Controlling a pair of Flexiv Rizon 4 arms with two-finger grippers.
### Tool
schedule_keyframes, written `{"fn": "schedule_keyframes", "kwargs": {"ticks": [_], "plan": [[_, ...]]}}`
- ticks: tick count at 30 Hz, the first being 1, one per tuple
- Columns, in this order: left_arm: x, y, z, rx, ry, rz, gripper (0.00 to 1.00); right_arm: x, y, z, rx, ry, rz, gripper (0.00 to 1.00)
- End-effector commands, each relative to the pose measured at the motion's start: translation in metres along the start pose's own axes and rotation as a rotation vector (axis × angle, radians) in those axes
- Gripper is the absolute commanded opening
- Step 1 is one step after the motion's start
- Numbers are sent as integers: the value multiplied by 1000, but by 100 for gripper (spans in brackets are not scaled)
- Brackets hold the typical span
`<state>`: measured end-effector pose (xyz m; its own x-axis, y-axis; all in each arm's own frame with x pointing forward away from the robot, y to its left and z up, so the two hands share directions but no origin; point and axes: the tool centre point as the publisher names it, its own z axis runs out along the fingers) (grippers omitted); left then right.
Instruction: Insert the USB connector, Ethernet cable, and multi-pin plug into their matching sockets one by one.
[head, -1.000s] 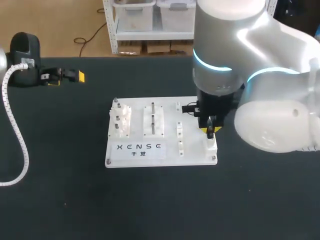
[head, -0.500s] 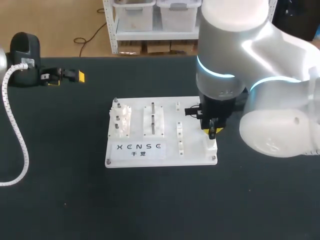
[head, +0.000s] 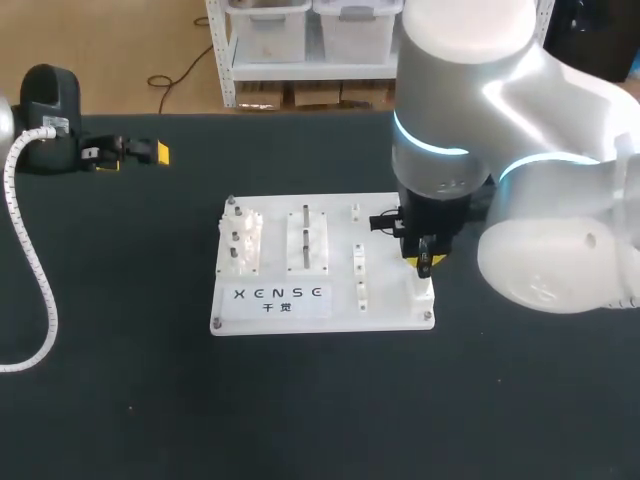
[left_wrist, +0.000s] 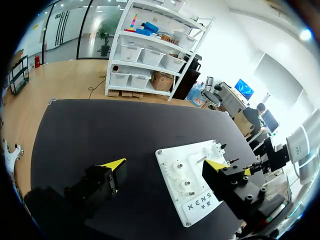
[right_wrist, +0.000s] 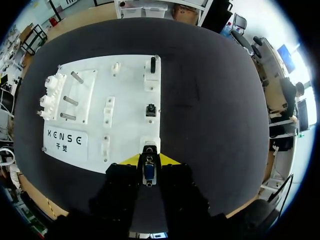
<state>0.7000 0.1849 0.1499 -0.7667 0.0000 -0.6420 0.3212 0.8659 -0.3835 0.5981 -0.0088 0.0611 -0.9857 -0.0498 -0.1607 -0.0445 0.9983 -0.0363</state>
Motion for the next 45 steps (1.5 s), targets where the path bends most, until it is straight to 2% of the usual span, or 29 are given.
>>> {"fn": "schedule_keyframes", "kwargs": {"ticks": [1,25,45], "plan": [[0,0,0,0,0,0,100,-1,1,3,0,-5,-1,0],[0,0,0,0,0,0,100,10,2,13,-2,6,-16,0],[0,0,0,0,0,0,100,15,-2,57,7,117,18,0]]}}
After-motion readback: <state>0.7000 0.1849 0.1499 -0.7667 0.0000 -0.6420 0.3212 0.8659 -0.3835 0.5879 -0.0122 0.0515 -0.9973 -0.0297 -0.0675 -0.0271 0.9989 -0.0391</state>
